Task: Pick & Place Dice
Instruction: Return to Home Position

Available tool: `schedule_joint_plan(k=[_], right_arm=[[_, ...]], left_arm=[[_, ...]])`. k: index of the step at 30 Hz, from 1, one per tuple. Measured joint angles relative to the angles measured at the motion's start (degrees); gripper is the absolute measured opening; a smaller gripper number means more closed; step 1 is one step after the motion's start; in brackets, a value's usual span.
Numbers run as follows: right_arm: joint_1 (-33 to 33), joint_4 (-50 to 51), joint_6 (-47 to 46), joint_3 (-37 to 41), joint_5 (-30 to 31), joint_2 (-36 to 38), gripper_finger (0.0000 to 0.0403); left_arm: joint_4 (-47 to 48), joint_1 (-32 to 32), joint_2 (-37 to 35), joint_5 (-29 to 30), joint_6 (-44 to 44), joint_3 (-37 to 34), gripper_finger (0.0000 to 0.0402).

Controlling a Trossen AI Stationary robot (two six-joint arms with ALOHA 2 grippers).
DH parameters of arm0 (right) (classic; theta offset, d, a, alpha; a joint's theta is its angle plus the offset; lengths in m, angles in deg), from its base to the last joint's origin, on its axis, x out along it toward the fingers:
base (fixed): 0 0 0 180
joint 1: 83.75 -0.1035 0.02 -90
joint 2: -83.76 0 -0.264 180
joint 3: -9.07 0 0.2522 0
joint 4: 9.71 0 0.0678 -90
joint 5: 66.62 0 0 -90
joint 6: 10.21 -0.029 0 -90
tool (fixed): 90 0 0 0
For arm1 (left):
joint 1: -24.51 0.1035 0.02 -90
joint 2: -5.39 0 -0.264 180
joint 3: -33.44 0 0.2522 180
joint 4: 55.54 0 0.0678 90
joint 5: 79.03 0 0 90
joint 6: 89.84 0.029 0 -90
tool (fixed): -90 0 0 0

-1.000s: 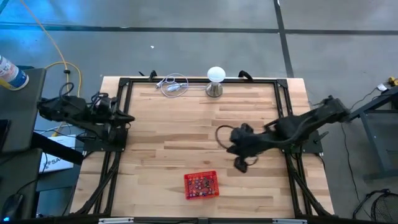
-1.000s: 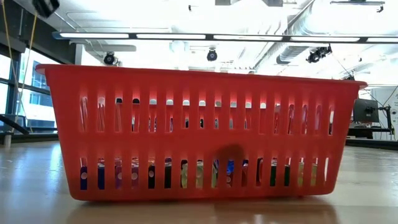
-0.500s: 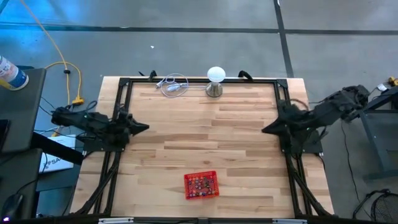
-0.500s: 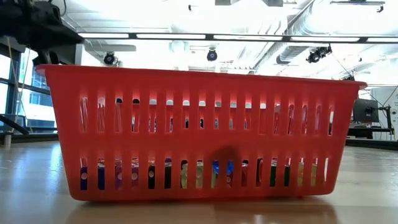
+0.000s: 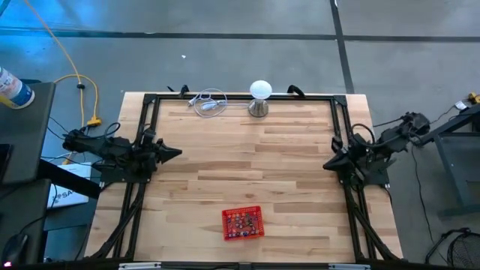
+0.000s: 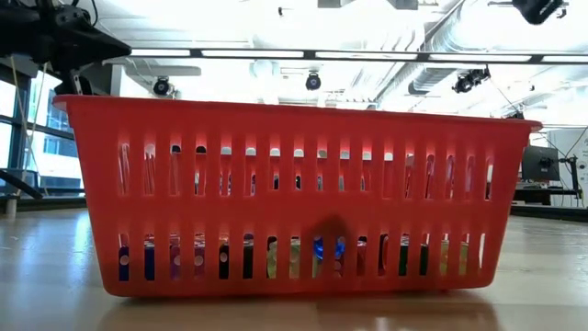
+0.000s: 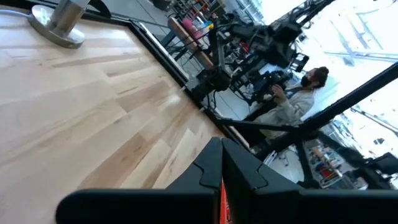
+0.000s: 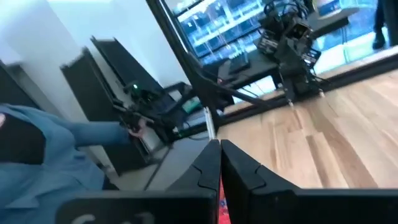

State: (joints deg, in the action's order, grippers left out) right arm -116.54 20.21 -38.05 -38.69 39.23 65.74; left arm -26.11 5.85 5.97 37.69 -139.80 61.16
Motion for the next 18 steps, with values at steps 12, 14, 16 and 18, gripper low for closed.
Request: schedule_joint_plan(k=[12,14,16,18], right_arm=[[0.0,-12.5,2.6,18.4,6.6,8.2,0.0001],[0.1,-15.1,2.3,21.2,6.5,9.0,0.0001],[0.1,-17.3,1.2,24.4,6.7,9.3,0.0001],[0.2,-20.8,0.0,27.5,7.2,9.7,0.0001]], left_arm=[[0.1,0.0,0.4,1.4,2.3,-0.2,0.0000],[0.2,0.0,0.4,2.2,3.7,-0.4,0.0000],[0.3,0.2,0.7,2.2,5.1,-0.8,0.0000],[0.7,0.3,1.5,2.1,5.1,-1.1,0.0000]])
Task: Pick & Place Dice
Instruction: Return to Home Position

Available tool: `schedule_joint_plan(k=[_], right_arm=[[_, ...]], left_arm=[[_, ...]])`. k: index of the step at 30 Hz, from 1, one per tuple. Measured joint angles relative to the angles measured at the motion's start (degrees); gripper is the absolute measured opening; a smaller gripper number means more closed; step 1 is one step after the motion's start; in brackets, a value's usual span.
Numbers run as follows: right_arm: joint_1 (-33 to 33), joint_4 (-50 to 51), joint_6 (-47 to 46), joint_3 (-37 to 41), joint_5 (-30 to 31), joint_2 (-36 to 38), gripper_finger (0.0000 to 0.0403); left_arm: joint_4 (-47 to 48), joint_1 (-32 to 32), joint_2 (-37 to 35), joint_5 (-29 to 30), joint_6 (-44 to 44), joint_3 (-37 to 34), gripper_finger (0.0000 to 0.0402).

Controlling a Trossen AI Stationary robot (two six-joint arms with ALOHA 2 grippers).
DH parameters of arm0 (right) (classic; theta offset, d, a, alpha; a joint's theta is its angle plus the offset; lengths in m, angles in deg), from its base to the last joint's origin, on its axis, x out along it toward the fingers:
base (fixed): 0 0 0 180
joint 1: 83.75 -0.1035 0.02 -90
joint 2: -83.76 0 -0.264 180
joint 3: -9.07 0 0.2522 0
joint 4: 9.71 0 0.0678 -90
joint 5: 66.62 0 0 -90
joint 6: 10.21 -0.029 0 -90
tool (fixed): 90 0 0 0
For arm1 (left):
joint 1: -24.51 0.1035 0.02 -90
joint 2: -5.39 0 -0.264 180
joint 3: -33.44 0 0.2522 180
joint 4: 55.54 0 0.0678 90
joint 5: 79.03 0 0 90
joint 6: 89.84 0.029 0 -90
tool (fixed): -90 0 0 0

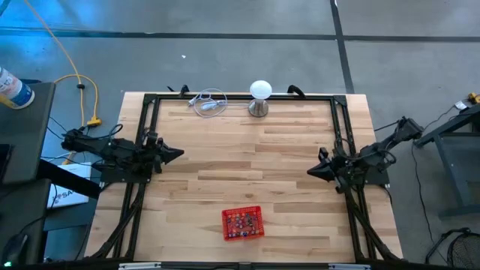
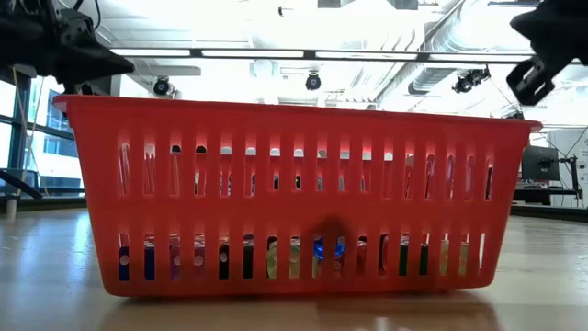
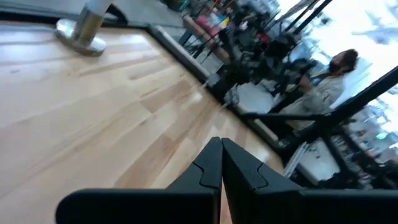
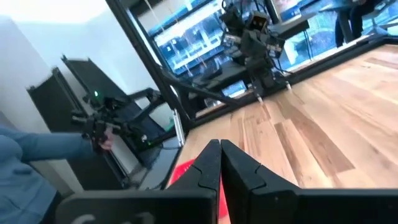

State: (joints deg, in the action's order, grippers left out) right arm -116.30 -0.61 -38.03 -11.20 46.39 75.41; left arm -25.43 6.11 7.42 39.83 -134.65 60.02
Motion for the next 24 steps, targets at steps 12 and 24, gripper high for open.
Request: schedule_joint_plan(k=[12,24], right_arm=[[7.2,-6.1,3.7,6.0,-4.2,-0.5,0.0001],[17.2,0.9,6.6,6.0,-9.2,-1.1,0.0001]], left_arm=[[0.3,0.0,5.4,2.3,0.0,0.0,0.0000],[0.8,0.0,6.0,6.6,0.8,0.0,0.0000]])
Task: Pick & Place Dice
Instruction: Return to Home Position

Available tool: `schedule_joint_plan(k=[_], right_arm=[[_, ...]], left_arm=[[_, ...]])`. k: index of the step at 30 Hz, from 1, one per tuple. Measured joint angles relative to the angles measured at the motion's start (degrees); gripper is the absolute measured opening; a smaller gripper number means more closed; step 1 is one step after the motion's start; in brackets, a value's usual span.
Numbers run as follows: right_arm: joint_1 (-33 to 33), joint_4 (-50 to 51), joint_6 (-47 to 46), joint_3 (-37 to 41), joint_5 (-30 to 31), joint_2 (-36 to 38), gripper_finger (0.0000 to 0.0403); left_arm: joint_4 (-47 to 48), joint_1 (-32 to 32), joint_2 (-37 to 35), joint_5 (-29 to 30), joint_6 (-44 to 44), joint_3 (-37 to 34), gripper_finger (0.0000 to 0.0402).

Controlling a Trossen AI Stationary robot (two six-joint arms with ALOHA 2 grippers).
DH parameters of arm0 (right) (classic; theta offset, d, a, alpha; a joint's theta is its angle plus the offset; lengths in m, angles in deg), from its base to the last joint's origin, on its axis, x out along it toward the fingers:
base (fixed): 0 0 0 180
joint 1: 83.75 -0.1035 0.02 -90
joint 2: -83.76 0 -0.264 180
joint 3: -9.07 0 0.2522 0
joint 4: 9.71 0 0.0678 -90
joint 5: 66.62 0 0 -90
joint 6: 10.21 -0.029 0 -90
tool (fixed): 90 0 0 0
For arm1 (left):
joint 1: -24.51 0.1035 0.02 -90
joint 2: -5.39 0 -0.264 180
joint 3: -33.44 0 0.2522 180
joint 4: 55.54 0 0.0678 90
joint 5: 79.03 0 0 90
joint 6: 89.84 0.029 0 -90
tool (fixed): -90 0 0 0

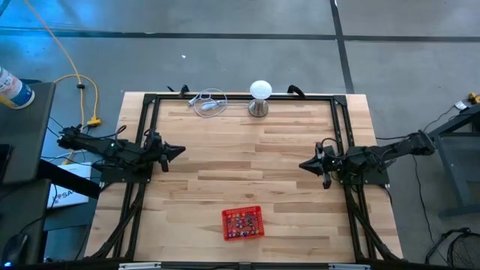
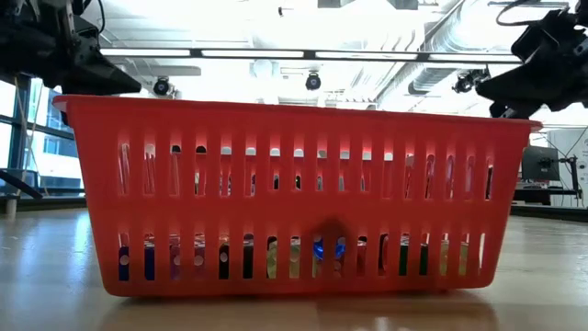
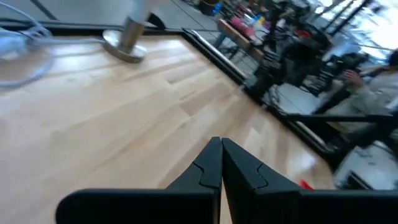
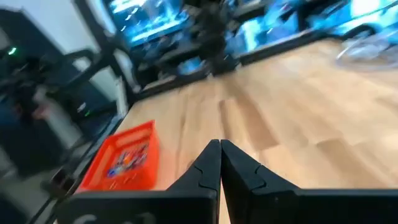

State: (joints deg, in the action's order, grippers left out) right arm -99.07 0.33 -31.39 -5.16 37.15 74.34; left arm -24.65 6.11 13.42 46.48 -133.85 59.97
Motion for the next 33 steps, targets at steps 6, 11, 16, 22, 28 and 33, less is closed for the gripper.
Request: schedule_joint_plan(k=[6,11,16,22,28,33], right_arm=[[2.2,1.3,-0.1,0.0,-5.6,-0.4,0.0001],[2.8,1.5,3.4,0.0,-6.3,-0.8,0.0001],[2.7,1.7,12.2,0.0,-6.6,-1.4,0.0001],[2.7,1.7,9.4,0.0,-6.6,-1.5,0.0001],[2.7,1.7,9.4,0.1,-6.6,-1.5,0.0001],[2.7,1.7,9.4,0.1,-6.5,-1.5,0.0001]], left_arm=[[4.9,0.0,0.0,2.7,2.0,0.0,0.0000],[8.5,0.0,0.0,3.5,2.2,0.0,0.0000],[17.8,0.0,0.0,3.9,2.2,0.0,0.0000],[20.7,0.0,0.0,3.9,2.4,0.0,0.0000],[20.6,0.0,0.0,3.9,6.5,0.0,0.0000],[20.6,0.0,0.0,3.8,6.9,0.0,0.0000]])
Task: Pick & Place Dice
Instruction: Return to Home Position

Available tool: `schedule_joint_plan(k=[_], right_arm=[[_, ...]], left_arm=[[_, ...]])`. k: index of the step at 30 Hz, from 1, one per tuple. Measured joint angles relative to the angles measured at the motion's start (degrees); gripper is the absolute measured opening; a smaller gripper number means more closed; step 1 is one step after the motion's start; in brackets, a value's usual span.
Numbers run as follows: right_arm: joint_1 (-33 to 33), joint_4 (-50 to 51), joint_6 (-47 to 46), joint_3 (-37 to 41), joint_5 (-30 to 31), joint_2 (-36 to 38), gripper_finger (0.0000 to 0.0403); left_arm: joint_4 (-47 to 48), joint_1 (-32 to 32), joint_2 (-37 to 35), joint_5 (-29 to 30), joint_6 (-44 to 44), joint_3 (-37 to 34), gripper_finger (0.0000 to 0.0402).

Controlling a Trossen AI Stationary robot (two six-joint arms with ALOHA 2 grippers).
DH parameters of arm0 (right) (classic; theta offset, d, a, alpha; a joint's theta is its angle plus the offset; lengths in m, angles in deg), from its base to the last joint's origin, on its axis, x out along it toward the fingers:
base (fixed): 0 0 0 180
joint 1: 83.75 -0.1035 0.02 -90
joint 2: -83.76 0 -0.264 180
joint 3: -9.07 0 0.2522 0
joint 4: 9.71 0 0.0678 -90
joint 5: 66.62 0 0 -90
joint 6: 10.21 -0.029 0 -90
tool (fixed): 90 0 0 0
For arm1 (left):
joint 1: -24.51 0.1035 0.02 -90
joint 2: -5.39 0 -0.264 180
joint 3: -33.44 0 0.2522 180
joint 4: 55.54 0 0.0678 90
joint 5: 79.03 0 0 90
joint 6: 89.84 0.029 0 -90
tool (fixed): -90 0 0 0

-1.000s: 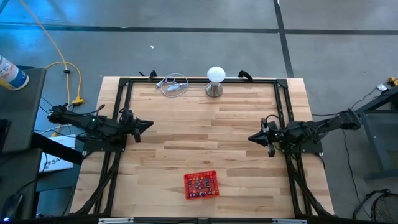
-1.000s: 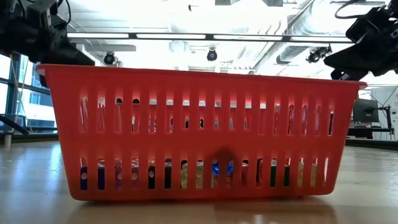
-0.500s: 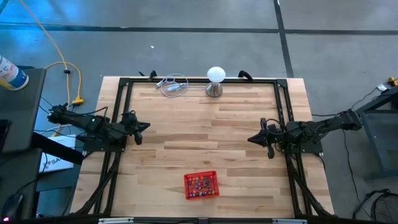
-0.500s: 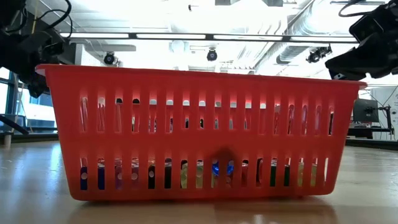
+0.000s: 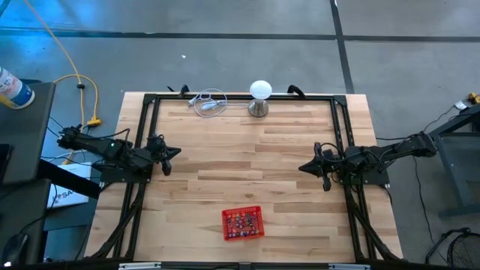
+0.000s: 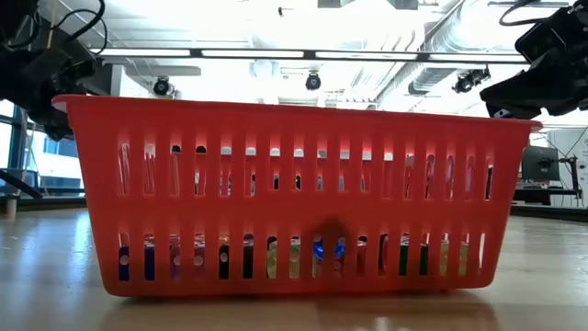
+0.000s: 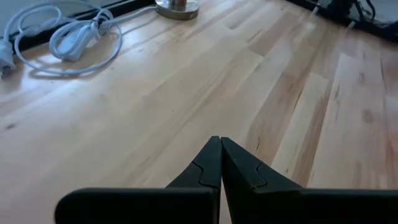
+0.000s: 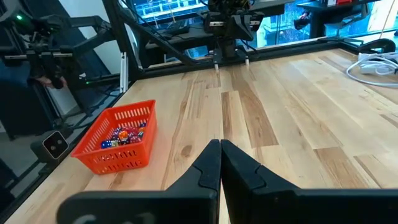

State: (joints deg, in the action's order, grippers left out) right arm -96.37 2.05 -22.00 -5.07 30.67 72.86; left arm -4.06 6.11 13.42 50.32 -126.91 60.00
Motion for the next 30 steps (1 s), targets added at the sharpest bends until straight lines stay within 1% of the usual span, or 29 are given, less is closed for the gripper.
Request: schedule_joint_plan(k=[4,10,30], right_arm=[[0.0,0.0,0.0,0.0,0.0,0.0,0.0001],[0.0,0.0,0.0,0.0,0.0,0.0,0.0001],[0.0,0.1,0.0,0.0,0.0,0.0,0.0001]], left_arm=[[0.0,0.0,0.0,0.0,4.3,0.0,0.0000],[-0.8,0.0,0.0,0.0,2.8,0.0,0.0000],[-0.9,0.0,0.0,-0.1,2.6,0.0,0.0000]])
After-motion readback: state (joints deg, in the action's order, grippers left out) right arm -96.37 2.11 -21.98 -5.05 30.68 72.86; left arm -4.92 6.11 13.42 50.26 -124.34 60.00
